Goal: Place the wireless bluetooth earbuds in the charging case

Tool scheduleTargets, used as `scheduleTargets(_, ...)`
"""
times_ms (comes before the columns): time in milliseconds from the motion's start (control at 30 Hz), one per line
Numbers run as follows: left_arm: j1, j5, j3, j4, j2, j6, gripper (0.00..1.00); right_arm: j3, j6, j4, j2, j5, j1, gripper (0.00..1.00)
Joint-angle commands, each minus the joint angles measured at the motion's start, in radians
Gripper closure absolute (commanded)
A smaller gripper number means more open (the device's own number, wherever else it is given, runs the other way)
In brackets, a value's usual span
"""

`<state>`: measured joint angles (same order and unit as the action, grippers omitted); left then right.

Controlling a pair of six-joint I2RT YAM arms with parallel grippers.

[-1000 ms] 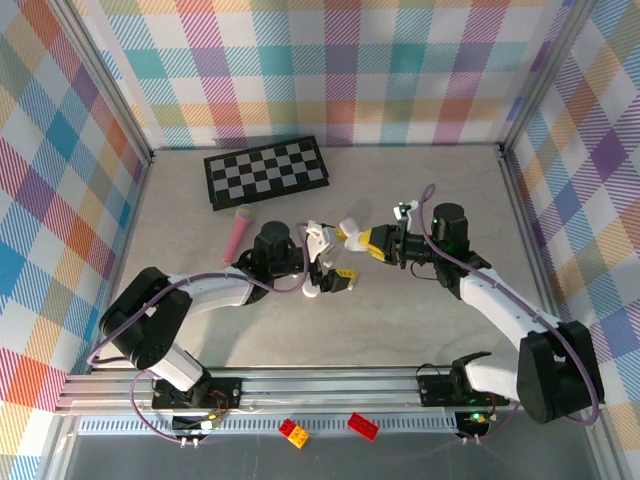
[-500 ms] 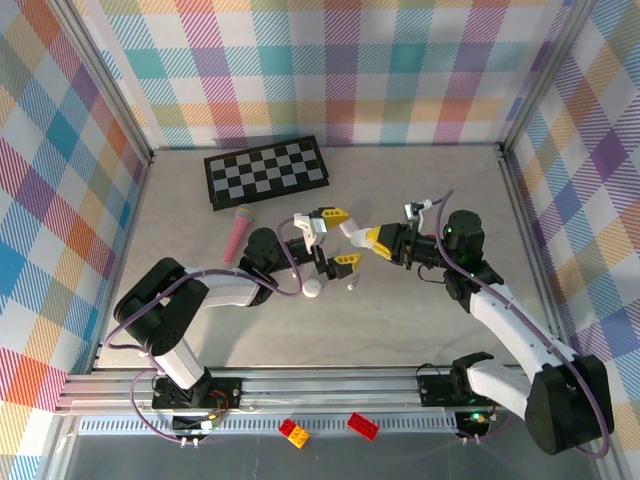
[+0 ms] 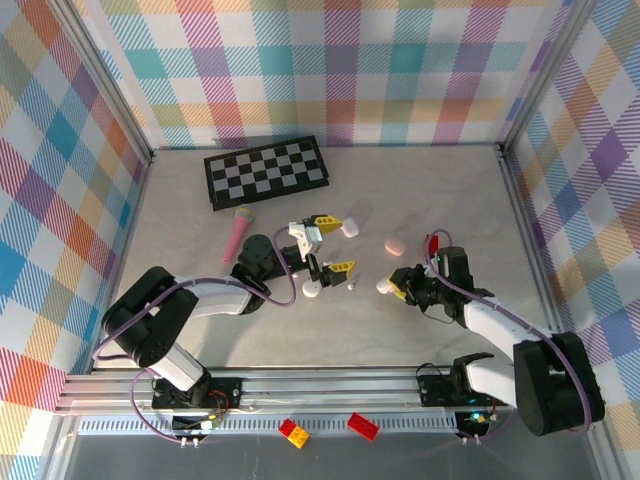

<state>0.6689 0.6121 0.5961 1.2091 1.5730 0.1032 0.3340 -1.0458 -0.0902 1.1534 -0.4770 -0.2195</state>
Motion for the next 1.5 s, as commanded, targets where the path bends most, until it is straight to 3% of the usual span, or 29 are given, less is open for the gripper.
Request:
scheduleTargets(0,-0.009,0.03,0.002,-0.037,-0.024,0.035,0.0,-0.014,0.013,-0.069,0.04,0.037,0.001,0.82)
scheduleTargets(100,-0.01,0.024,-0.003,-0.028,-0.022,0.035,0.0,-0.025,0.021,-0.07,0.073,0.046,-0.001,0.76)
scheduleTargets(200,-0.009,0.019,-0.005,-0.035,-0.029,0.036,0.0,-0.017,0.04,-0.018,0.068,0.068,0.0,0.62)
scheduleTargets(333,-0.012,0.008,-0.007,-0.056,-0.046,0.038,0.0,0.028,0.122,0.195,-0.033,0.163,-0.001,0.35)
scheduleTargets(500,-0.024,0.0,-0.024,-0.085,-0.072,0.044,0.0,0.129,0.248,0.449,-0.15,0.22,-0.001,0.22)
scheduleTargets(700,-0.038,0.001,-0.05,-0.106,-0.111,0.043,0.0,0.355,0.439,0.709,-0.072,0.292,-0.062,0.2)
scheduleTargets(900,-0.055,0.011,-0.075,-0.218,-0.205,0.048,0.0,0.669,0.61,1.027,0.235,0.518,-0.212,0.14)
scheduleTargets(1233,-0.057,0.009,-0.097,-0.36,-0.295,0.098,0.0,0.694,0.693,0.815,0.486,0.362,-0.221,0.12)
scheduleTargets(1467,-0.057,0.012,-0.1,-0.381,-0.303,0.101,0.0,0.628,0.686,0.81,0.458,0.325,-0.221,0.13)
